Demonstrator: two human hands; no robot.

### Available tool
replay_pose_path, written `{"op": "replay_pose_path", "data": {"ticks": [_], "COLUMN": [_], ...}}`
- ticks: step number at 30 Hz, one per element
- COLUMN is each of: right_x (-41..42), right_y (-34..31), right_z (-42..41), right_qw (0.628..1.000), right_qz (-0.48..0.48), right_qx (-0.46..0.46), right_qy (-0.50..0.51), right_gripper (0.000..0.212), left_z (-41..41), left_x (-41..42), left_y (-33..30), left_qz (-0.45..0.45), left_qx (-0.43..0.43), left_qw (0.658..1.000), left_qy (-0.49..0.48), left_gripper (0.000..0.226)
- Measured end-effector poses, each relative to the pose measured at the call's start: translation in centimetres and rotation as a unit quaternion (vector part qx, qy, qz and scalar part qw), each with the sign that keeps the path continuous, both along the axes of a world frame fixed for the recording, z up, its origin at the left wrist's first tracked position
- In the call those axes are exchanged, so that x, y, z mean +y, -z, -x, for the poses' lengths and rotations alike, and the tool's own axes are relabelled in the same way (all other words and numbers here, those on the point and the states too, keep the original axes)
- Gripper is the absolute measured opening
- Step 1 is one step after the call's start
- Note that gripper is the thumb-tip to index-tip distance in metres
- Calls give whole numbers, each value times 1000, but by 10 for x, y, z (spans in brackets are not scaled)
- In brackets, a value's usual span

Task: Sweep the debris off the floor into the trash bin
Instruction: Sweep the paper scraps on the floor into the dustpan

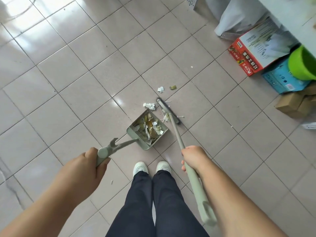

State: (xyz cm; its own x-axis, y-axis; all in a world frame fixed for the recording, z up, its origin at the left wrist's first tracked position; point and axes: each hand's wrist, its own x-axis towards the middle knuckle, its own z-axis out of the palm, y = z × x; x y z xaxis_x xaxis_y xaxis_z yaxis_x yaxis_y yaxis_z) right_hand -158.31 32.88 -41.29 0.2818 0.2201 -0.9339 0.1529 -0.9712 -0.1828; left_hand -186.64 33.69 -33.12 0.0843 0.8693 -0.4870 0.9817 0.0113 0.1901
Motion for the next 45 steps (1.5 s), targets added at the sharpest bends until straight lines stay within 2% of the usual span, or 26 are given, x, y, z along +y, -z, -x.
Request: {"op": "replay_pose_path", "data": {"ticks": [12, 24, 29, 39, 45], "right_x": [12, 19, 19, -4, -20], "right_y": [-2, 29, 46, 28, 4], "right_z": [-16, -23, -1, 87, 119], "right_qw": [995, 991, 993, 1000, 998], "right_qz": [-53, -54, -35, 2, 28], "right_qx": [-47, -93, -72, -3, 42], "right_qy": [65, 77, 84, -22, -30], "right_gripper": [14, 15, 16, 26, 16], "left_z": [37, 75, 74, 72, 73], "left_x": [-46, -72, -69, -58, -56], "left_y": [-12, -3, 3, 5, 5], "left_qz": [-11, -8, 2, 1, 6], "left_qx": [-21, 11, 18, 15, 17], "left_qw": [998, 997, 997, 999, 998], "left_qy": [-64, -75, -74, -52, -59], "left_gripper": [27, 25, 29, 30, 31]}}
